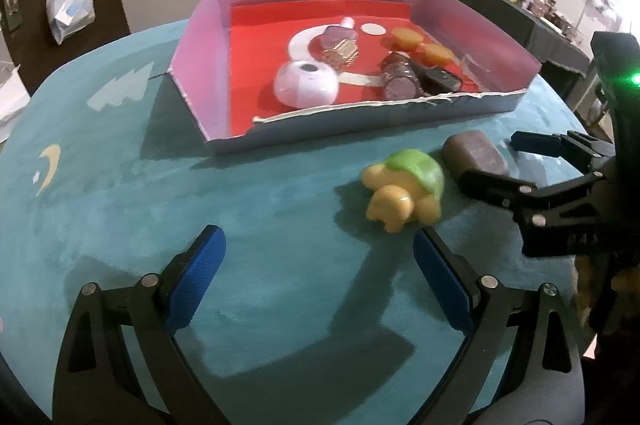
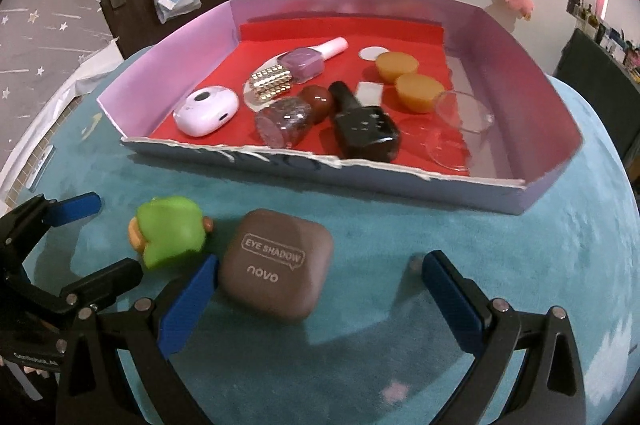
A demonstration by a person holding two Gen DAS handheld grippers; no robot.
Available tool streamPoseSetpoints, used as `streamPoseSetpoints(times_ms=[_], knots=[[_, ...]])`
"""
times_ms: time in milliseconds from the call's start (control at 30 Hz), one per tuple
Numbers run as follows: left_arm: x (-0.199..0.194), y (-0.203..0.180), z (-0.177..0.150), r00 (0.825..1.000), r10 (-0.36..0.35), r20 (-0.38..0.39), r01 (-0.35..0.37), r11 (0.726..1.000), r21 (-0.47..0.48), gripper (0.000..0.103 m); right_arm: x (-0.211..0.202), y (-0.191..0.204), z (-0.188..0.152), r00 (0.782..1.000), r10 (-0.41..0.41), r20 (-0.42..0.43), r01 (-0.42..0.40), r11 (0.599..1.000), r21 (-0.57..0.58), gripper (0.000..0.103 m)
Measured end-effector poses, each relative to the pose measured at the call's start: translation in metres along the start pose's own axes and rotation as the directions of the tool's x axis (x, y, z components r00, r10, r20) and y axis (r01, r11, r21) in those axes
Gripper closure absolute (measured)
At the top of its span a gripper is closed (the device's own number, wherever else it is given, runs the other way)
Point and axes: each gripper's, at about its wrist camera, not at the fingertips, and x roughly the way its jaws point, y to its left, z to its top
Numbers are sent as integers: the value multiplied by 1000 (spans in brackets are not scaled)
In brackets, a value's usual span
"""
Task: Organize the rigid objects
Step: 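Grasp the green turtle figure with the left tool while the right tool grasps the brown eyeshadow case, then carry the turtle and eyeshadow case into the pink box and open both tools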
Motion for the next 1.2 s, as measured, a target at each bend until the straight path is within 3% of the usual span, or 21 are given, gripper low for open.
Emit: streamPoseSetpoints(times_ms=[133, 267, 467, 533, 667, 767, 800, 933, 1100, 1200], knots=[[-1, -8, 5, 1000, -26, 9, 26, 999, 21, 7, -7, -26, -8, 999, -39, 6, 39, 998, 42, 0], [7, -15, 13, 999, -39, -3, 39, 998, 46, 7, -17, -42, -11, 1000, 1, 23, -2, 999, 49, 0], [12, -20, 23, 998, -61, 8, 61, 996, 66, 8, -18, -33, -11, 997, 70, 27, -69, 997, -45, 1], [13, -23, 25, 997, -81, 11, 80, 993, 82, 12, -16, -27, -10, 997, 79, 24, -76, 993, -87, 5], [18, -32, 28, 996, -94, -4, 94, 988, 122, 33, -10, -19, -7, 997, 79, 15, -76, 986, -147, 17], [24, -34, 29, 994, -106, -27, 109, 986, 128, 47, -6, -15, -5, 997, 77, 18, -72, 982, -177, 21], [27, -34, 29, 992, -121, -35, 124, 984, 125, 51, -6, -14, -4, 997, 78, 20, -73, 980, -185, 27], [28, -37, 27, 991, -132, -32, 135, 982, 129, 56, -4, -10, -1, 996, 82, 35, -73, 975, -208, 47], [24, -34, 27, 993, -118, -20, 119, 987, 109, 56, -12, -11, 1, 989, 142, 47, -131, 974, -186, 47], [18, -33, 26, 993, -121, -6, 121, 987, 105, 57, -25, -9, 0, 989, 130, 76, -113, 975, -193, 47]])
